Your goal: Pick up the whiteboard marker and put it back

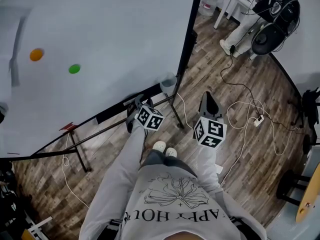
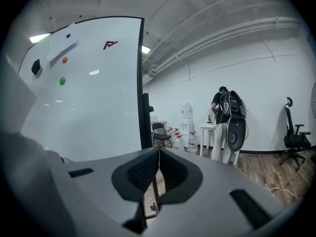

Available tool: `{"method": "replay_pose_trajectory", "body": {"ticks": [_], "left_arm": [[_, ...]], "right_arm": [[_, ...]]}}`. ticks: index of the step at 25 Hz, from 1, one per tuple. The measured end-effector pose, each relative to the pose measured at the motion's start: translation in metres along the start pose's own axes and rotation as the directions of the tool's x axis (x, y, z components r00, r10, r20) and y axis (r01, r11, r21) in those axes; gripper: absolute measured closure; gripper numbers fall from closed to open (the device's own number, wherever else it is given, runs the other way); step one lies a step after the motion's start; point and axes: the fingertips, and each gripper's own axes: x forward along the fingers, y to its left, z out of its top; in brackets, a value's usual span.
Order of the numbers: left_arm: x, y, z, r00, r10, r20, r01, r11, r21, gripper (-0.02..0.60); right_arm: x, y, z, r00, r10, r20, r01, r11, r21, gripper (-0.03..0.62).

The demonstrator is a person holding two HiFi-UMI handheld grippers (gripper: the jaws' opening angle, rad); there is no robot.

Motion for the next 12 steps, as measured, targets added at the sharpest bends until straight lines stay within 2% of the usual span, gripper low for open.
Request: {"method": "replay_pose_trajectory", "body": {"ticks": [6, 8, 9, 12], "left_arm": [[-0.024, 0.016, 0.015, 0.996, 0.027, 0.08, -0.021, 0.997, -0.08, 0.466], [-0.037, 0.025, 0.025, 0.991, 0.04, 0.129, -0.022, 0.99, -0.142, 0.478], [-0.044, 0.031, 0.03, 0.986, 0.049, 0.157, -0.02, 0.984, -0.179, 0.509], [-0.069, 0.047, 0.047, 0.967, 0.084, 0.241, -0.016, 0.962, -0.272, 0.541]], "right_arm": [[0.002, 0.011, 0.006, 1.0, 0.025, 0.016, -0.025, 1.0, -0.003, 0.589], [0.003, 0.017, 0.01, 0.999, 0.04, 0.024, -0.04, 0.999, -0.006, 0.589], [0.003, 0.021, 0.012, 0.998, 0.049, 0.029, -0.049, 0.999, -0.007, 0.591], [0.005, 0.031, 0.019, 0.996, 0.075, 0.043, -0.074, 0.997, -0.012, 0.589]]}}
